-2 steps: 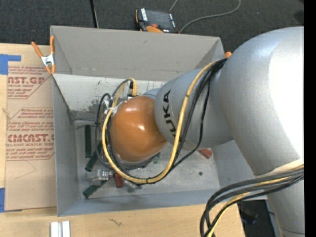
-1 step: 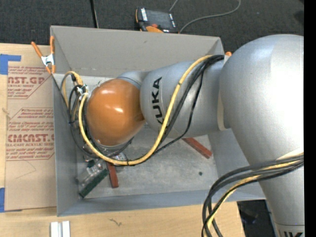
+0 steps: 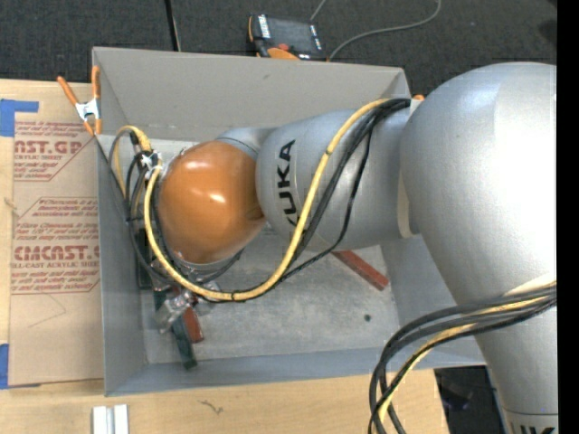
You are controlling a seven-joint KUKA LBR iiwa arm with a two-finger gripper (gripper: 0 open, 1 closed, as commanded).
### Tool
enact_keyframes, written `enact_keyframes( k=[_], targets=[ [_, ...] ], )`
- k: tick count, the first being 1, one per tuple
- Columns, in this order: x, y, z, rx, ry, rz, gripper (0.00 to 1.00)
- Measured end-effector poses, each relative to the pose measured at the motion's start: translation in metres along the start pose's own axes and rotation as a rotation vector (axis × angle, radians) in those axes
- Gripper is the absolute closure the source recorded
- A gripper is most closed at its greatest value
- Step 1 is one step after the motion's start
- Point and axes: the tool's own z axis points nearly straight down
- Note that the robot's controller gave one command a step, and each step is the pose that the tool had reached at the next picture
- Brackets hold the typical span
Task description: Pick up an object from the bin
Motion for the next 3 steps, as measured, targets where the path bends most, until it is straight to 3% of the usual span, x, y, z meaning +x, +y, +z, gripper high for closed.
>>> enact_keyframes(
  k=[1,2,3],
  targets=[
    [0.023,0.020,-0.002,0.023,-0.005,-0.023,1.00],
    [0.043,0.009,-0.121,0.033,0.001,-0.049,1.00],
    [0.017,-0.023,-0.187,0.035,-0.002,-0.049,1.00]
  ],
)
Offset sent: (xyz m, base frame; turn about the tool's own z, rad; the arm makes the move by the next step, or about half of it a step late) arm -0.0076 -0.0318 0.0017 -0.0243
